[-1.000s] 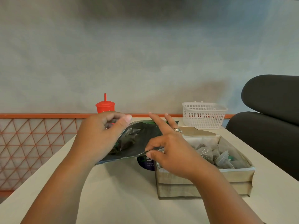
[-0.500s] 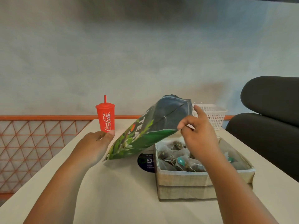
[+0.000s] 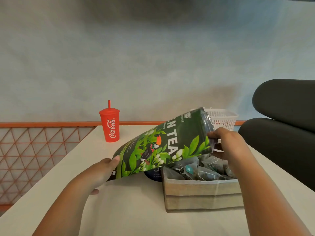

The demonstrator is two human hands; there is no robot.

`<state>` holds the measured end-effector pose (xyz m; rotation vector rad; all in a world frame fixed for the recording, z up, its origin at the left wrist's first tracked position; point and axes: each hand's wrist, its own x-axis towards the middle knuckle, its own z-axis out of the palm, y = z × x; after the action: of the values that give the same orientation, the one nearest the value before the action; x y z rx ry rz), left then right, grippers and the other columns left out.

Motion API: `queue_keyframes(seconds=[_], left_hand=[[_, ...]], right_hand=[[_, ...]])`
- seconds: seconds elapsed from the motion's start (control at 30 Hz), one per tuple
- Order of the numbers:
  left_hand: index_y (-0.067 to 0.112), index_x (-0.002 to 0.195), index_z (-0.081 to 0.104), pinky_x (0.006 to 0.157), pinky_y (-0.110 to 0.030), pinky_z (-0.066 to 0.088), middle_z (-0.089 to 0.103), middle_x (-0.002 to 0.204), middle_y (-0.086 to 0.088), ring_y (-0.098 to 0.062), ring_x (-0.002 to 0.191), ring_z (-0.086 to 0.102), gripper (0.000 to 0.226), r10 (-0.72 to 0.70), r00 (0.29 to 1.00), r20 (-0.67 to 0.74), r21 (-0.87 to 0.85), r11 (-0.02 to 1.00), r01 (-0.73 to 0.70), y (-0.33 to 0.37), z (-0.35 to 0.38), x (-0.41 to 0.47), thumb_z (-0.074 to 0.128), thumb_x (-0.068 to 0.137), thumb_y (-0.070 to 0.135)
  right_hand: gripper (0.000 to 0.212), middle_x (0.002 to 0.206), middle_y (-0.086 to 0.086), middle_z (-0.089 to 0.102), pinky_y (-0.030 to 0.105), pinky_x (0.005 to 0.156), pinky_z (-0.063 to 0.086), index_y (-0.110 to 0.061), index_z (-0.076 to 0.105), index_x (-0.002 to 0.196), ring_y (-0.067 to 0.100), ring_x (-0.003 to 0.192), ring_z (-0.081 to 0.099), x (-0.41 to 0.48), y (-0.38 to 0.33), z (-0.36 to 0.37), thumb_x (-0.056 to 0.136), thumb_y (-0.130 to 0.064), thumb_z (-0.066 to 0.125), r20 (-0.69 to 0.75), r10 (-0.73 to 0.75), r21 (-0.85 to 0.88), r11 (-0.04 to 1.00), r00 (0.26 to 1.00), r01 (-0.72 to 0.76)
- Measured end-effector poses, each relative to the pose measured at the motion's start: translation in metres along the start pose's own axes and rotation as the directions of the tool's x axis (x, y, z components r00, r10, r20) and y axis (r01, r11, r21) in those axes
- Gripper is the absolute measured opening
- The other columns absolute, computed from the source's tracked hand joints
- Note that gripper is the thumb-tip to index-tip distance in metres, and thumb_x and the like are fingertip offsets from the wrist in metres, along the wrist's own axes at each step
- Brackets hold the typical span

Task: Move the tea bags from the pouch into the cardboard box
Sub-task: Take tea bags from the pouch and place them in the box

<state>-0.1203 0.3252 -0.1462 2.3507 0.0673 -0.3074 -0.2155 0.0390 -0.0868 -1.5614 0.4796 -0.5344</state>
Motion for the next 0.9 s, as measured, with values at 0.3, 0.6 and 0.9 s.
queue_keyframes(seconds=[0.3,0.6,0.9], left_hand=[[0.02,0.109,0.051,0.063,-0.027,0.049,0.057,0.105,-0.006,-0.024,0.082,0.06,0.041,0.038,0.985,-0.169,-0.272,0.959,-0.083,0.007,-0.008,-0.001,0.035,0.092,0.054],[0.021,0.095,0.064,0.085,-0.04,0.048,0.062,0.084,-0.005,-0.02,0.072,0.056,0.012,0.202,0.827,-0.525,-0.498,0.715,-0.491,0.025,-0.028,-0.014,0.064,0.084,0.025],[0.044,0.109,0.053,0.078,-0.032,0.049,0.062,0.117,0.001,-0.011,0.099,0.062,0.037,0.395,0.535,-0.747,-0.353,0.446,-0.822,0.052,-0.041,-0.065,0.064,0.078,0.029]], right_hand=[[0.033,0.085,0.005,0.06,0.04,0.083,0.043,-0.024,0.055,0.072,0.019,0.082,0.055,-0.003,0.001,0.0,0.098,-0.027,0.035,0.1,-0.107,-0.29,0.948,0.989,0.132],[0.021,0.09,0.003,0.068,0.025,0.084,0.048,-0.015,0.065,0.091,0.014,0.087,0.062,-0.006,0.003,0.0,0.095,-0.016,0.044,0.131,-0.042,0.359,0.933,0.99,-0.008],[0.044,0.086,0.002,0.073,0.029,0.077,0.055,-0.021,0.077,0.067,0.017,0.083,0.068,0.001,0.009,-0.005,0.091,-0.013,0.042,0.151,-0.178,0.716,0.697,0.972,0.016]])
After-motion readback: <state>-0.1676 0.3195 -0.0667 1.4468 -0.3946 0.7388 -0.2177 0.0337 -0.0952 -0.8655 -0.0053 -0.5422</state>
